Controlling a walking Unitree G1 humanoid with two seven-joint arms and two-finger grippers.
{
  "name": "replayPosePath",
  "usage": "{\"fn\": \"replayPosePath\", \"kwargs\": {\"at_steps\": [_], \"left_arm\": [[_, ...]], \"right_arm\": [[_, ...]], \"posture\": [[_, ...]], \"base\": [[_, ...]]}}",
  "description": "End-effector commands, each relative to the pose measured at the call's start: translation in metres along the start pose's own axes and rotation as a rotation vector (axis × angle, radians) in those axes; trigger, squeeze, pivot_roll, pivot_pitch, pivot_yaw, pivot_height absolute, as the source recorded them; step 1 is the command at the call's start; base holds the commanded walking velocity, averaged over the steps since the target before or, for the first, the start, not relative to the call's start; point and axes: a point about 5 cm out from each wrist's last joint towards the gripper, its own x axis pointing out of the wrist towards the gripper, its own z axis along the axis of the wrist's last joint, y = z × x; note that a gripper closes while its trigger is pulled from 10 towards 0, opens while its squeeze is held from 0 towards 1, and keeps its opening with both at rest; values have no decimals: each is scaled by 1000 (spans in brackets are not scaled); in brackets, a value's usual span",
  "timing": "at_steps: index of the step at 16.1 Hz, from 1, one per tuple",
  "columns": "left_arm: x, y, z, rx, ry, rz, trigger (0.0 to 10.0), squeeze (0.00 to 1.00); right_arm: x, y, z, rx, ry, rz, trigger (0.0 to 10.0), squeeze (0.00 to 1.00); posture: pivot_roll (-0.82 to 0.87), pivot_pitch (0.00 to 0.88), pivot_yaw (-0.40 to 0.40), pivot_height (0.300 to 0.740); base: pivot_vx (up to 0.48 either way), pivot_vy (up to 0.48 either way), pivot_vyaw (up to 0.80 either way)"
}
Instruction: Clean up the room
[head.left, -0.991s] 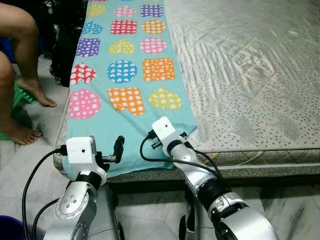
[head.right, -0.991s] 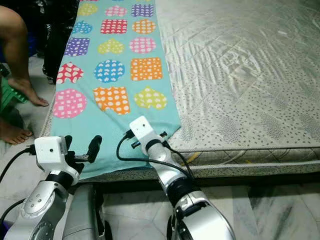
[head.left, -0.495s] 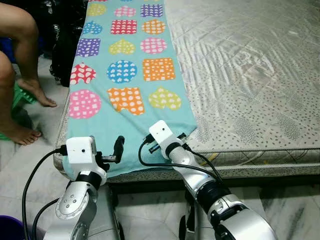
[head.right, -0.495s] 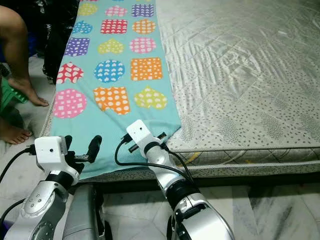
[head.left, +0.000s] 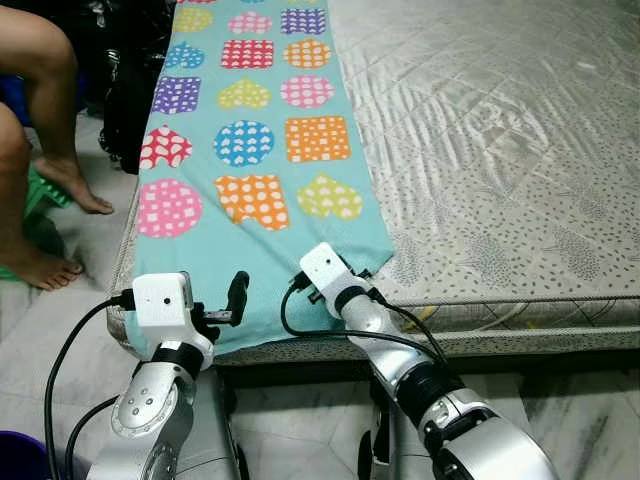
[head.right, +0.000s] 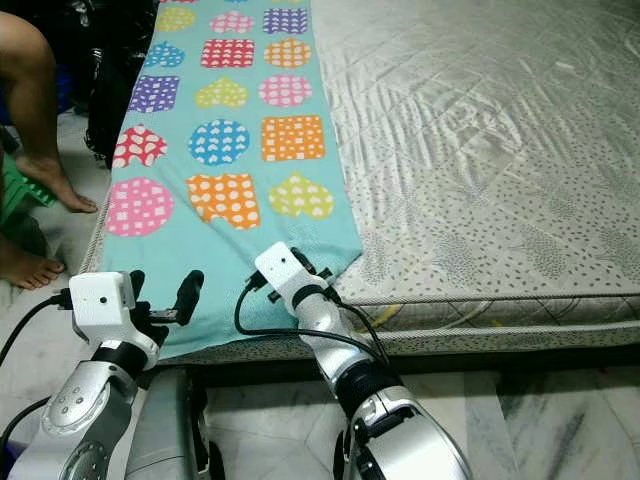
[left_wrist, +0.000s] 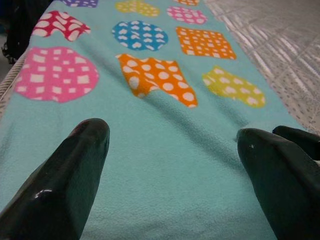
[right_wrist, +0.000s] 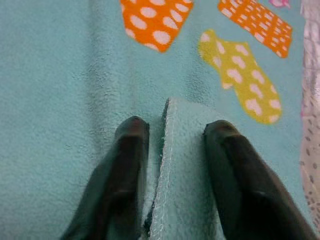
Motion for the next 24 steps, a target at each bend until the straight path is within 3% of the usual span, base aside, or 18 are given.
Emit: {"fn": "replayPosePath", "kwargs": {"at_steps": [1, 2, 3, 4, 10, 14, 15, 20, 24], "left_arm": [[0, 3, -2, 3, 9, 21, 10000, 0], [0, 3, -2, 3, 9, 21, 10000, 0], [1, 3, -2, 3, 8, 21, 10000, 0], [1, 3, -2, 2, 8, 22, 10000, 0], [2, 3, -2, 0, 6, 24, 10000, 0], [2, 3, -3, 0, 5, 22, 10000, 0], [1, 3, -3, 1, 4, 21, 10000, 0], [0, 4, -3, 4, 1, 25, 10000, 0], [0, 5, -3, 2, 2, 28, 10000, 0]], "right_arm": [[0, 4, -4, -20, 19, 9, 10000, 1000], [0, 4, -5, -26, 25, 10, 9961, 953], [0, 4, -5, -38, 30, 9, 4824, 396], [1, 2, -3, -31, 27, 3, 0, 0], [1, -3, -8, 31, 52, -30, 0, 0], [1, -5, -10, 131, 78, -26, 0, 0], [1, -4, -11, 237, 103, -4, 0, 0], [-5, -14, -27, 517, 193, -22, 0, 0], [-22, -39, -50, 712, 241, -108, 0, 0]], "posture": [[14, 176, -5, 550], [14, 176, -5, 550], [13, 176, -5, 550], [13, 175, -5, 550], [10, 169, -6, 550], [12, 161, -8, 550], [12, 158, -7, 550], [7, 151, -10, 550], [-5, 151, -9, 550]], "base": [[0, 0, 0], [0, 0, 0], [0, 0, 0], [0, 0, 0], [0, 0, 0], [0, 0, 0], [0, 0, 0], [0, 0, 0], [0, 0, 0]]}}
